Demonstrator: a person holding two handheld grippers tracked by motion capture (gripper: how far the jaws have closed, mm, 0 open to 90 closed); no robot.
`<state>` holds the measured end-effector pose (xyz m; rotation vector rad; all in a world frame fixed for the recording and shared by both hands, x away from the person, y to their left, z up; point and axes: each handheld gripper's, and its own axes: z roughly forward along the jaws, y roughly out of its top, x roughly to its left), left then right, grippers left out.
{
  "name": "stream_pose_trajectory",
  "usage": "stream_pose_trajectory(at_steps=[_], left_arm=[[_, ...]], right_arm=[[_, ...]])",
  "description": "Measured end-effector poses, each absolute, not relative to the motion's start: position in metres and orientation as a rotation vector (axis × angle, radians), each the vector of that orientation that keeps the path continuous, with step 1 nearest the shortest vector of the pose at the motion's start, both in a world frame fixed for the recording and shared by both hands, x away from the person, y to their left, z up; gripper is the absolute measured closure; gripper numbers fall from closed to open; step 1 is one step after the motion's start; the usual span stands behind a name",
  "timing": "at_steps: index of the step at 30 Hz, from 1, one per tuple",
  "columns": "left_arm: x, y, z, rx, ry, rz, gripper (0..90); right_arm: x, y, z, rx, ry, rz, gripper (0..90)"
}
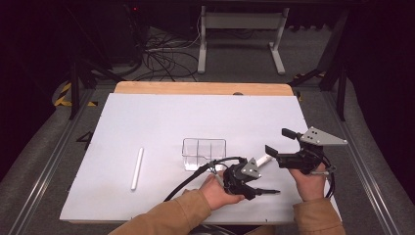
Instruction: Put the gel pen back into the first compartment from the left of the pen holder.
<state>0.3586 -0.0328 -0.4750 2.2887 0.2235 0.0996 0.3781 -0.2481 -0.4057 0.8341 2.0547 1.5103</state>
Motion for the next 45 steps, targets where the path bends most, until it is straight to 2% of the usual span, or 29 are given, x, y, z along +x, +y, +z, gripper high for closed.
stream_pose_trajectory(at_steps=[11,24,32,36,38,45], left_arm=[[0.359,-0.044,-0.484,2.331,0.189,0.121,48.0],[0.358,-0.056,-0.49,2.379,0.174,0.13,53.8],[0.358,-0.059,-0.491,2.412,0.142,0.131,61.4],[0.356,-0.06,-0.491,2.412,0.099,0.131,70.5],[0.355,-0.059,-0.49,2.425,0.096,0.136,78.0],[0.356,-0.06,-0.488,2.436,0.066,0.132,79.4]], right_arm=[[0.38,-0.25,-0.408,0.854,2.057,1.499,11.6],[0.382,-0.249,-0.41,0.851,2.08,1.491,11.6],[0.383,-0.248,-0.411,0.854,2.087,1.494,11.6],[0.383,-0.248,-0.411,0.849,2.087,1.495,11.6],[0.383,-0.248,-0.411,0.85,2.087,1.496,11.6],[0.384,-0.247,-0.412,0.851,2.096,1.492,11.6]])
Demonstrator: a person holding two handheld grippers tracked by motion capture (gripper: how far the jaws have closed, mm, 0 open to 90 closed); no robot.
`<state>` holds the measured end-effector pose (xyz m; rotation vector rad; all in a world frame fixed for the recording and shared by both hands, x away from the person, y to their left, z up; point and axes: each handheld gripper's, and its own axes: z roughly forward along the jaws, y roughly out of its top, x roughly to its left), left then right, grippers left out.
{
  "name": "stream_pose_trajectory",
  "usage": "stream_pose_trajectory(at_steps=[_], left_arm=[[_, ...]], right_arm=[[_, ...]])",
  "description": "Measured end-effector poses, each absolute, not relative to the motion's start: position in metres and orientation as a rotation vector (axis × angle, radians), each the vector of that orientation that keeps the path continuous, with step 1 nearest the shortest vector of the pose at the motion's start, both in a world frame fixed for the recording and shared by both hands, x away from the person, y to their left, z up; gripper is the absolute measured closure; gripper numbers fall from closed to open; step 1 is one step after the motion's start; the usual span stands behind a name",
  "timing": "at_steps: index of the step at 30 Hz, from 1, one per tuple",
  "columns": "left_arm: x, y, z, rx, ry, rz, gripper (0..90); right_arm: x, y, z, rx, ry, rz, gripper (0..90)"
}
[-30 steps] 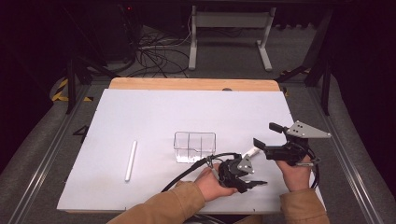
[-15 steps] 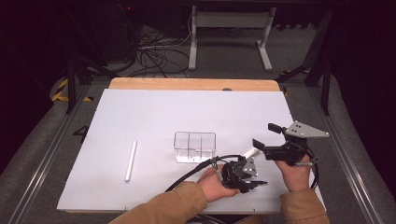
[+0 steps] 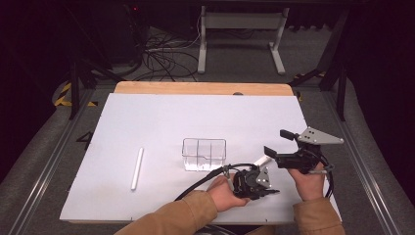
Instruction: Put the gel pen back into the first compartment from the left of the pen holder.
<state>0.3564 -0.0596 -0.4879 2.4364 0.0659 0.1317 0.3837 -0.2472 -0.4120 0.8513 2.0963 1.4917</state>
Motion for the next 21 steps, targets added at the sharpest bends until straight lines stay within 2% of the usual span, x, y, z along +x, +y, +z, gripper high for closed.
stream_pose_trajectory(at_steps=[21], left_arm=[[0.348,-0.032,-0.446,2.355,0.076,0.112,79.7]], right_arm=[[0.383,-0.25,-0.411,0.85,2.073,1.5,11.6]])
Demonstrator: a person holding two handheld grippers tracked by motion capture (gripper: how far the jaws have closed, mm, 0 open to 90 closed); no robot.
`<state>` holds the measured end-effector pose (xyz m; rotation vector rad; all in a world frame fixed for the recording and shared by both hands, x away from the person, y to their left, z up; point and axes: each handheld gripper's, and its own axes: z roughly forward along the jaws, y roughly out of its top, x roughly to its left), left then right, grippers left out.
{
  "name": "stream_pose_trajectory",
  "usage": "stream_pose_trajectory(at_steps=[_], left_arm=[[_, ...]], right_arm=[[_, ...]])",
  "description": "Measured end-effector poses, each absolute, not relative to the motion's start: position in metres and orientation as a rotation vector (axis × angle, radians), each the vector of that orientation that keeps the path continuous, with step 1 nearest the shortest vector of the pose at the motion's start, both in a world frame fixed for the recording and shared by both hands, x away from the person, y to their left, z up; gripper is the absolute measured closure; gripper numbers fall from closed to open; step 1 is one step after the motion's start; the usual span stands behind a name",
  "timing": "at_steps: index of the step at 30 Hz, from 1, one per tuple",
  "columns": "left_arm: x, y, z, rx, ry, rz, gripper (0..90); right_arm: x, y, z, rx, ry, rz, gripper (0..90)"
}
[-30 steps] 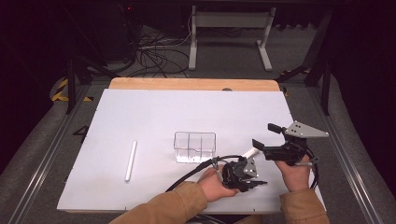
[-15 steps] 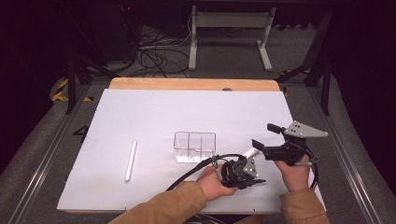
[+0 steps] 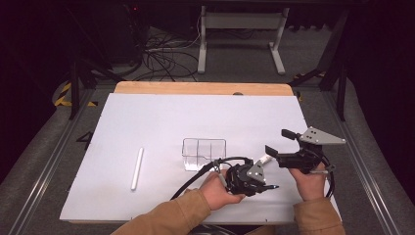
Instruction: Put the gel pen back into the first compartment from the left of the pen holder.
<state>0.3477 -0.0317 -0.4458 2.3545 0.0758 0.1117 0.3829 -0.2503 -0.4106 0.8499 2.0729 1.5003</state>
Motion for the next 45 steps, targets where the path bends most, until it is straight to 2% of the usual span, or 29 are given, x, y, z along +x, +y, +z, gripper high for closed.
stream_pose_trajectory(at_steps=[24,45], left_arm=[[0.34,0.004,-0.411,2.254,0.068,0.144,79.6],[0.348,0.04,-0.389,2.12,0.147,0.209,79.5]], right_arm=[[0.382,-0.247,-0.412,0.855,2.084,1.491,11.6],[0.383,-0.246,-0.413,0.855,2.09,1.484,11.6]])
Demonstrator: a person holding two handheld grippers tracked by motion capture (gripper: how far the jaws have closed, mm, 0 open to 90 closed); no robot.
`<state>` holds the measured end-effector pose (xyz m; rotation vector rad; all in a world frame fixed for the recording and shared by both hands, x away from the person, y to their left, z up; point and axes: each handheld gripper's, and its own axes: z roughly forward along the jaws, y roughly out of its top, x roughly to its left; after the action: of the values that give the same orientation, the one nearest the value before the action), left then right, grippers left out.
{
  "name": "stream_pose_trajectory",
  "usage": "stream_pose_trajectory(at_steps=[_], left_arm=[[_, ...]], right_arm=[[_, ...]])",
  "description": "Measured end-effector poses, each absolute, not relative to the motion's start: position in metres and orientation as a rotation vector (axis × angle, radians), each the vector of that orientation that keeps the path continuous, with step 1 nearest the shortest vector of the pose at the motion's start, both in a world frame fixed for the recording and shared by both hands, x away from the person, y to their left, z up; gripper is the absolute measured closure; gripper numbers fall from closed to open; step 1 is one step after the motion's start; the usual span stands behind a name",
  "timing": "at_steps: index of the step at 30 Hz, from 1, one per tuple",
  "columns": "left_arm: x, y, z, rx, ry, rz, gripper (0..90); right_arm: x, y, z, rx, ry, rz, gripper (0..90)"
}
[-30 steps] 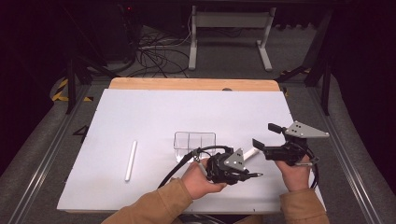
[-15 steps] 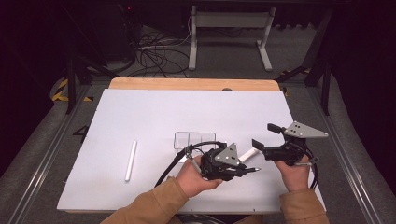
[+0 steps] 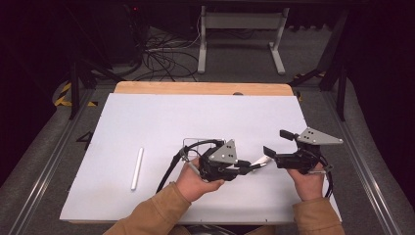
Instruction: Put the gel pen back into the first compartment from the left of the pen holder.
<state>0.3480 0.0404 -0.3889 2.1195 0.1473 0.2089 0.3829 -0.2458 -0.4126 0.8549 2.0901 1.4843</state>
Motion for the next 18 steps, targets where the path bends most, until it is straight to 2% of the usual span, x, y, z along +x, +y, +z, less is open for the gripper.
stream_pose_trajectory(at_steps=[18], left_arm=[[0.36,0.081,-0.375,2.022,0.255,0.293,79.5]], right_arm=[[0.384,-0.245,-0.414,0.862,2.098,1.478,11.6]])
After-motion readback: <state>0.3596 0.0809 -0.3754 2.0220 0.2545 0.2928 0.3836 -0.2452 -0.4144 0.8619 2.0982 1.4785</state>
